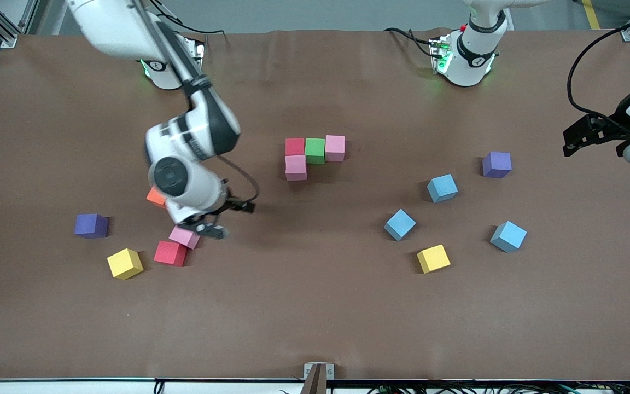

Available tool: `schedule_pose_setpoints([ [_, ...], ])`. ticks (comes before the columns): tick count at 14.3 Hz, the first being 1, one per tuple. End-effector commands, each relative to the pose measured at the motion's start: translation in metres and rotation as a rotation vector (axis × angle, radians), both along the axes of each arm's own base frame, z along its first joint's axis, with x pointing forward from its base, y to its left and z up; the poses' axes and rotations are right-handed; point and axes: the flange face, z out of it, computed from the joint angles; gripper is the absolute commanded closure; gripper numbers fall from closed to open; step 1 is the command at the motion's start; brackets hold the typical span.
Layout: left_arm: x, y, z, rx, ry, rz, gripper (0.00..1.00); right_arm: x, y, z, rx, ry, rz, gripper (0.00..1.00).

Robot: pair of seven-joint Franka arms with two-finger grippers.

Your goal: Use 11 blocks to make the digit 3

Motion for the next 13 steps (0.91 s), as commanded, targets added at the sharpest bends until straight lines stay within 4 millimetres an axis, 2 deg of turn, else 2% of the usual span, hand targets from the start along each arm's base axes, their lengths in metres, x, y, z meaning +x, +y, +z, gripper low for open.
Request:
schedule_pose_setpoints([
  [1,-0.001,0.000,0.006,-0.001,-0.016,0.004,0.00,0.022,-0.056,0.000,0.014,-0.026,-0.102,0.00],
  [2,-0.001,-0.001,0.005,-0.001,-0.015,0.002,0.00,0.032,-0.072,-0.005,0.014,-0.051,-0.122,0.00],
  [4,0.000,-0.003,0.001,-0.001,-0.007,-0.001,0.00,0.037,-0.082,-0.025,0.007,-0.052,-0.137,0.00],
  [6,0.007,-0.007,-0.012,-0.002,0.017,-0.007,0.00,0.040,-0.093,-0.043,-0.024,-0.054,-0.129,0.00],
  [10,0.019,-0.024,-0.037,-0.007,0.047,-0.038,0.00,0.035,-0.098,-0.067,-0.047,-0.018,-0.121,0.00],
  [13,0.035,-0.032,-0.070,-0.013,0.083,-0.054,0.00,0.033,-0.099,-0.072,-0.043,-0.011,-0.046,0.00],
])
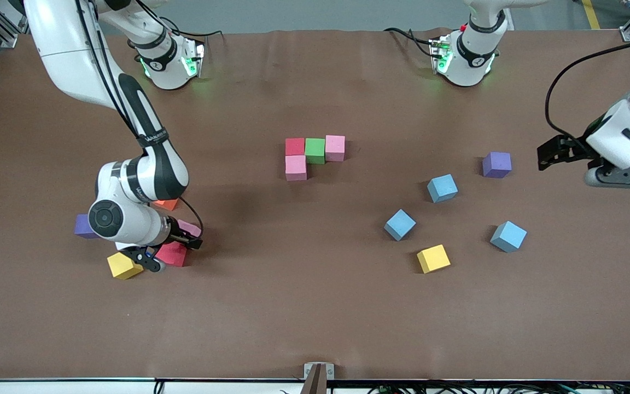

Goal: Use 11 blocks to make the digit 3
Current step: 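Grasp pink with the right gripper while the left gripper grasps the blue cube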

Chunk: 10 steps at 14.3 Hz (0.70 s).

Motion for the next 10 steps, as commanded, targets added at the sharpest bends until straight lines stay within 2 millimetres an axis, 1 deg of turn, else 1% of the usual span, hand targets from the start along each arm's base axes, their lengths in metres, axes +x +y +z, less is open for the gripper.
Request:
schedule_pose_setpoints([
  [1,0.016,-0.005,-0.031,-0.007,0.027,-0.005,0.00,0.000,-0.010,0.001,0.001,0.000,0.077,0.00],
  [2,0.023,-0.007,-0.046,-0.011,0.045,-0.008,0.00,-0.001,-0.014,-0.002,0.004,0.005,0.093,0.00],
  [4,0.038,-0.007,-0.085,-0.015,0.081,0.018,0.00,-0.003,-0.015,-0.004,0.005,0.011,0.106,0.00],
  [6,0.052,-0.007,-0.123,-0.014,0.105,0.077,0.00,-0.008,-0.014,-0.011,0.003,0.023,0.109,0.00],
  [7,0.059,-0.009,-0.147,-0.018,0.116,0.101,0.00,-0.010,-0.014,-0.014,0.003,0.031,0.108,0.00],
  [8,0.065,-0.009,-0.164,-0.021,0.116,0.123,0.00,-0.014,-0.013,-0.020,0.001,0.047,0.109,0.00],
  [9,0.069,-0.014,-0.179,-0.023,0.113,0.140,0.00,-0.017,-0.013,-0.023,-0.001,0.054,0.110,0.00],
  [10,0.071,-0.024,-0.190,-0.024,0.115,0.150,0.00,-0.017,-0.013,-0.025,-0.001,0.055,0.112,0.00],
])
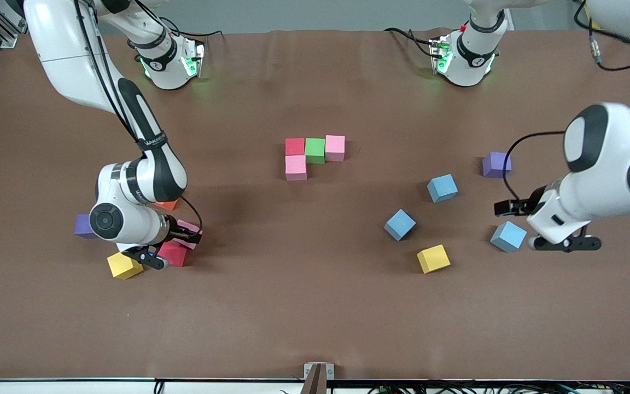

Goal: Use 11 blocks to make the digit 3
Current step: 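Grasp pink with the right gripper while the left gripper grasps the blue cube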

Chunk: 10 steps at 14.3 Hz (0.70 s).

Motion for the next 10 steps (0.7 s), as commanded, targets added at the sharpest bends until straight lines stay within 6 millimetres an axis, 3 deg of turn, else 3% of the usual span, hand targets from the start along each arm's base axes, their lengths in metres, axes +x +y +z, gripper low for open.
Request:
schedule_pose_setpoints([
  [1,0.007,-0.022,-0.028,0.003,0.000,0.060,0.00,-0.007,-0.002,-0.007,-0.011,0.014,0.020,0.00],
  [2,0.009,-0.027,-0.040,0.010,0.007,0.098,0.00,-0.006,-0.001,-0.007,-0.011,0.012,0.014,0.01],
  [5,0.006,-0.060,-0.077,0.033,0.029,0.183,0.00,-0.006,0.001,-0.011,-0.009,0.012,0.011,0.20],
  [10,-0.004,-0.112,-0.109,0.039,-0.002,0.314,0.00,-0.004,0.001,-0.009,-0.003,0.007,0.005,0.39],
])
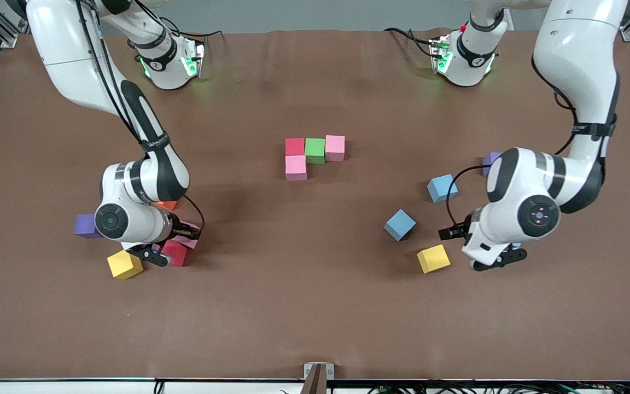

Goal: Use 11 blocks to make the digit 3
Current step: 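Grasp pink with the right gripper while the left gripper grasps the blue cube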

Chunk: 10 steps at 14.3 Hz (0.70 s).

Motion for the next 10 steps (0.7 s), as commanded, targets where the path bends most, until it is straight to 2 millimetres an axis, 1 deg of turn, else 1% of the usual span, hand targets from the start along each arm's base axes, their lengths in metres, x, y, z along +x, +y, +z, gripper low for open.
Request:
schedule_pose_setpoints([
  [1,-0.006,-0.024,-0.011,0.002,-0.011,0.071,0.00,0.001,0.001,0.000,0.000,-0.010,0.003,0.41],
  [2,-0.006,-0.028,-0.016,0.006,-0.015,0.101,0.00,0.003,0.002,0.002,0.002,-0.015,0.002,0.43],
  [3,-0.009,-0.037,-0.024,0.010,-0.012,0.119,0.00,0.008,0.004,0.009,0.004,-0.031,0.006,0.43],
  [5,-0.013,-0.058,-0.029,0.015,-0.023,0.177,0.00,0.017,0.017,0.023,0.013,-0.063,0.027,0.43],
  [6,-0.017,-0.072,-0.034,0.021,-0.028,0.218,0.00,0.023,0.029,0.036,0.020,-0.090,0.049,0.43],
  [7,-0.019,-0.081,-0.037,0.024,-0.037,0.263,0.00,0.028,0.048,0.050,0.027,-0.113,0.075,0.43],
  [9,-0.024,-0.096,-0.048,0.032,-0.041,0.333,0.00,0.027,0.078,0.062,0.036,-0.142,0.124,0.43],
  [10,-0.026,-0.101,-0.051,0.029,-0.051,0.357,0.00,0.026,0.100,0.071,0.044,-0.159,0.158,0.43],
])
